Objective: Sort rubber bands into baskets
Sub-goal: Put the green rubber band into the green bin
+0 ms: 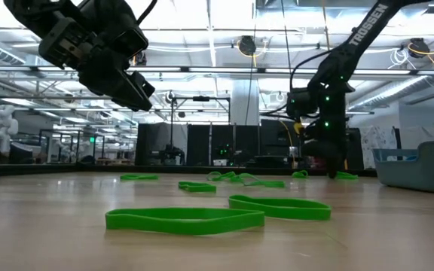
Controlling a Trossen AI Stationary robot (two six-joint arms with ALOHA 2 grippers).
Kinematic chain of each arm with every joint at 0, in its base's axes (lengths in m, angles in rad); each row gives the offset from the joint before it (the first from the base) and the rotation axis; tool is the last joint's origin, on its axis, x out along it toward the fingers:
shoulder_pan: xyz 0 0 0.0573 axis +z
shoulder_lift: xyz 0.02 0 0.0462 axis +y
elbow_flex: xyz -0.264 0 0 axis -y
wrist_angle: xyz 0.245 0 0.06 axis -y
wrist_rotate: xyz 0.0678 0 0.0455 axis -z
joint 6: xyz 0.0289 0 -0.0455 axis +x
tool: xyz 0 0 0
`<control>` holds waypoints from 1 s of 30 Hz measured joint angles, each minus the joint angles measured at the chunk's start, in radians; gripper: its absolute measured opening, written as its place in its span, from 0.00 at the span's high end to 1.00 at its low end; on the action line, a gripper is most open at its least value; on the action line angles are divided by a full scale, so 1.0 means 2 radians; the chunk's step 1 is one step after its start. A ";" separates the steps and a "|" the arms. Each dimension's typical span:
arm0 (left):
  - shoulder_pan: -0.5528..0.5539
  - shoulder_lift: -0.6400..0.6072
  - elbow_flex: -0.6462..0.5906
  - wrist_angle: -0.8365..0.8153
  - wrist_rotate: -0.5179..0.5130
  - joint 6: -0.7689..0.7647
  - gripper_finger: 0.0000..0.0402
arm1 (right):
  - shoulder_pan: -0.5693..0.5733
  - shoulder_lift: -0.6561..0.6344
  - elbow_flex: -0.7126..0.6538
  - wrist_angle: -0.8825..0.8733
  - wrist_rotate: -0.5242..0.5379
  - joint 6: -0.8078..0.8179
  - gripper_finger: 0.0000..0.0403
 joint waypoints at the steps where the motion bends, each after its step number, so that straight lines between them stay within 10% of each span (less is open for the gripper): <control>1: 0.000 0.000 0.000 0.000 0.000 0.000 0.73 | -0.001 -0.002 -0.001 0.000 0.006 -0.001 0.92; 15: -0.001 0.000 0.000 0.035 0.014 -0.001 0.73 | 0.008 -0.084 -0.001 -0.008 -0.083 -0.005 1.00; 30: -0.036 0.028 0.000 0.284 -0.075 -0.031 0.73 | 0.201 -0.161 0.000 0.177 -0.377 -0.009 1.00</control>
